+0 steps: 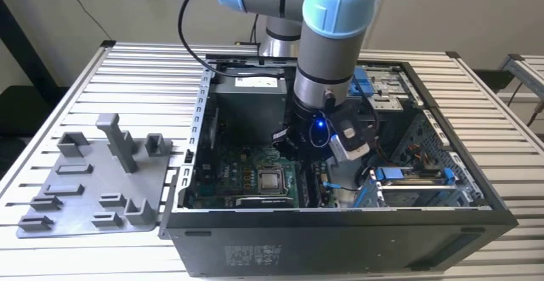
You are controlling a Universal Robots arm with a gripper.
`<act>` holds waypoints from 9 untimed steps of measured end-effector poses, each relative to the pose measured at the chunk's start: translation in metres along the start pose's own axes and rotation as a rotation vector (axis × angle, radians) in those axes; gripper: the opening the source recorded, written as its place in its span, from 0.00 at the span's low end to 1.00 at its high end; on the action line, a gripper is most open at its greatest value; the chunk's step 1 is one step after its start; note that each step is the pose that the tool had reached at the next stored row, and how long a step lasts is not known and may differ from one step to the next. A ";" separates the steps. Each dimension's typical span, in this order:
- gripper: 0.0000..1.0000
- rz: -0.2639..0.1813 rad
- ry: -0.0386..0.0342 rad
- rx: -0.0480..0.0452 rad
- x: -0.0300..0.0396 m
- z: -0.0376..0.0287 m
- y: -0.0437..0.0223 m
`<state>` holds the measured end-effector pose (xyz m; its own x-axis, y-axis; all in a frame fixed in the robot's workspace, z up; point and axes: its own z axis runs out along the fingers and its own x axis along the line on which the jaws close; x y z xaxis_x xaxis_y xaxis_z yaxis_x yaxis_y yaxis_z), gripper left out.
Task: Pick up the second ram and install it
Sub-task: 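Insert the second ram into the second slot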
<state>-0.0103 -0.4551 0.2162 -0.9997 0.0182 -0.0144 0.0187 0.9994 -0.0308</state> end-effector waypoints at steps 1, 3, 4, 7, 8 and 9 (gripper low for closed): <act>0.14 0.000 0.0001 0.0002 0.0000 0.0005 0.0000; 0.14 0.001 0.0003 0.0007 0.0001 0.0014 -0.0001; 0.14 0.003 0.0003 0.0006 0.0000 0.0014 -0.0001; 0.14 0.016 0.0005 0.0003 0.0001 0.0016 0.0000; 0.14 0.020 0.0006 0.0000 0.0000 0.0017 -0.0001; 0.14 0.024 0.0007 -0.0006 0.0000 0.0018 -0.0004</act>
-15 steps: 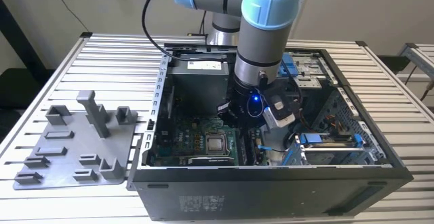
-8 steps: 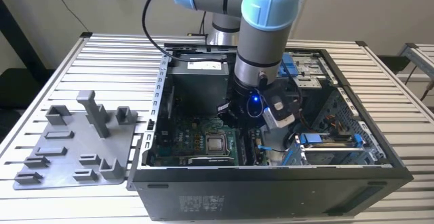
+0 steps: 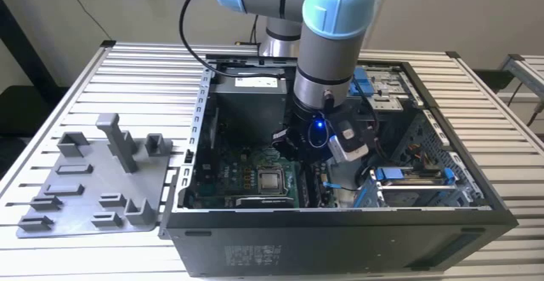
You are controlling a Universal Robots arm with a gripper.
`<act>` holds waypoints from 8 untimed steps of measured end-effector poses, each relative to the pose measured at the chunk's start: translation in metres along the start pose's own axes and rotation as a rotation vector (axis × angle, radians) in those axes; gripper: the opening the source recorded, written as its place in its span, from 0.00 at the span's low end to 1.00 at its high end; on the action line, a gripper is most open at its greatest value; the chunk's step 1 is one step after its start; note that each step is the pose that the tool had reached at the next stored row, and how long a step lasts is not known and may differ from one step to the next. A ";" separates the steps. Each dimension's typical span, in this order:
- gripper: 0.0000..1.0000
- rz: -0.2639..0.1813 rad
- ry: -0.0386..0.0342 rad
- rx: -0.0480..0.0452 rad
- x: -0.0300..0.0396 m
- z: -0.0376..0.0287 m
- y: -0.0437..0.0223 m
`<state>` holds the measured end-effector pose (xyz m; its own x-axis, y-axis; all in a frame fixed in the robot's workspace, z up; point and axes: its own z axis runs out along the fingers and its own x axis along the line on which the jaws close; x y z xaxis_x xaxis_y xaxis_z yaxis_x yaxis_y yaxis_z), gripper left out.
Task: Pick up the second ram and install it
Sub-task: 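Insert the second ram into the second slot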
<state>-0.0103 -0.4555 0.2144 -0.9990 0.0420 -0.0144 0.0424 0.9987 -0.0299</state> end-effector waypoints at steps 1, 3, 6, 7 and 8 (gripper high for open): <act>0.14 0.004 0.0001 -0.0002 0.0000 0.0000 -0.0001; 0.14 0.011 0.0001 -0.0004 -0.0001 0.0002 -0.0010; 0.14 0.013 0.0004 0.0004 -0.0001 0.0003 -0.0015; 0.14 0.013 0.0004 0.0005 -0.0001 0.0009 -0.0014; 0.14 0.013 0.0003 0.0002 -0.0001 0.0021 -0.0013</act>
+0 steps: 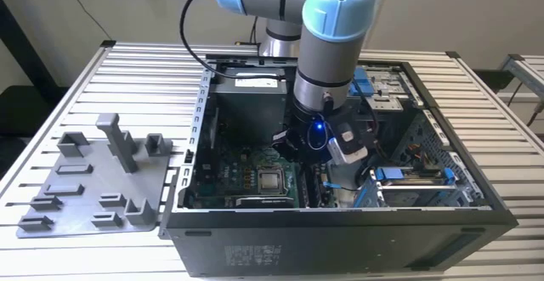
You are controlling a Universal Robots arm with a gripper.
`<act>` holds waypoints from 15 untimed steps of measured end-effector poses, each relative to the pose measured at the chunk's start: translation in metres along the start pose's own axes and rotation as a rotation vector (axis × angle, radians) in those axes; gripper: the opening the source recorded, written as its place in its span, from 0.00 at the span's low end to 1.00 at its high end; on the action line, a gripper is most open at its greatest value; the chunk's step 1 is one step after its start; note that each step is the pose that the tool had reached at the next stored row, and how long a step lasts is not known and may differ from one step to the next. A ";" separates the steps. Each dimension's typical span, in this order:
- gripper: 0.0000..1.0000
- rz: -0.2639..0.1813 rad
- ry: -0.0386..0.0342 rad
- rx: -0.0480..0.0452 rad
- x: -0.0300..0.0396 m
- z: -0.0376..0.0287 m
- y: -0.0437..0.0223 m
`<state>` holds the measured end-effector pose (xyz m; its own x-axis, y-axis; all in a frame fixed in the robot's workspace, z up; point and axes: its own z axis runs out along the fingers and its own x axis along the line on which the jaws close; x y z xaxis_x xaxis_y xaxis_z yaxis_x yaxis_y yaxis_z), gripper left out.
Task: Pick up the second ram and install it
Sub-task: 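Insert the second ram into the second slot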
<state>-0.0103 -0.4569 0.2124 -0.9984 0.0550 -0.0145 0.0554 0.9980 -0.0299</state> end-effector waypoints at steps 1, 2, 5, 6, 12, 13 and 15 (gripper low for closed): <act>0.14 0.000 0.0001 0.0007 0.0000 0.0013 0.0003; 0.14 0.000 0.0002 0.0011 0.0001 0.0031 0.0009; 0.14 0.000 0.0004 0.0015 0.0002 0.0072 0.0018; 0.14 0.000 0.0003 0.0011 0.0003 0.0076 0.0019; 0.15 0.001 -0.0003 -0.0017 0.0004 0.0096 0.0025; 0.21 0.000 0.0002 0.0002 0.0004 0.0090 0.0022; 0.21 0.001 0.0004 0.0010 0.0001 0.0027 0.0019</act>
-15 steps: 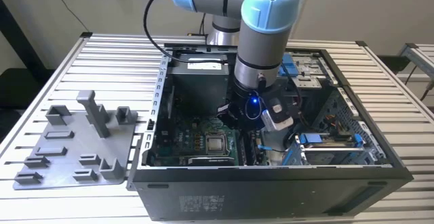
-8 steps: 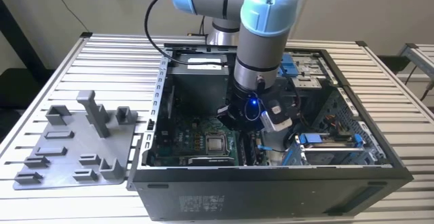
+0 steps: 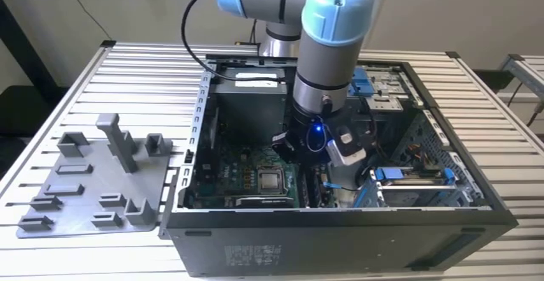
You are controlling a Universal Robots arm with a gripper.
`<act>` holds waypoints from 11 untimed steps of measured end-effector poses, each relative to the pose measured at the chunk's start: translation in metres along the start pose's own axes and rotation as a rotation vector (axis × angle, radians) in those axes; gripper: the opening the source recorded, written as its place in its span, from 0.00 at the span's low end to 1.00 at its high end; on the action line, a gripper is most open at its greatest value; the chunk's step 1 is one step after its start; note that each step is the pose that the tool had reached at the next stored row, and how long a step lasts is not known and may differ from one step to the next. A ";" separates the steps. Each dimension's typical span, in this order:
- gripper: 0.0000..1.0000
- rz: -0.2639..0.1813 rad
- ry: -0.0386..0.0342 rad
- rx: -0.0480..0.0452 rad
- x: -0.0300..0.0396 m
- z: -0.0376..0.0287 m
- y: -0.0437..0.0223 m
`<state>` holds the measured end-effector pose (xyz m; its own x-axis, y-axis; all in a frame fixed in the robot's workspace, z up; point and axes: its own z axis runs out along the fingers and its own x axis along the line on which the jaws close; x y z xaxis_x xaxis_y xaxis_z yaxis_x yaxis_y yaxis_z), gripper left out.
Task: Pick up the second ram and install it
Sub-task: 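Insert the second ram into the second slot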
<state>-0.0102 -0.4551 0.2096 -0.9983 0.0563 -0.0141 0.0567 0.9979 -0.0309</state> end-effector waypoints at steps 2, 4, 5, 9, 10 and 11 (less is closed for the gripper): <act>0.21 0.000 -0.0002 -0.0005 -0.0001 -0.0088 -0.0002; 0.21 0.000 -0.0002 -0.0006 -0.0003 -0.0178 -0.0004; 0.21 0.000 -0.0002 -0.0004 -0.0004 -0.0225 -0.0006; 0.18 0.000 -0.0002 -0.0017 -0.0004 -0.0234 -0.0006; 0.12 0.000 -0.0002 -0.0021 -0.0004 -0.0234 -0.0006; 0.11 0.000 -0.0001 -0.0018 -0.0004 -0.0235 -0.0006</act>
<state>-0.0101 -0.4549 0.2331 -0.9983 0.0563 -0.0142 0.0567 0.9980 -0.0291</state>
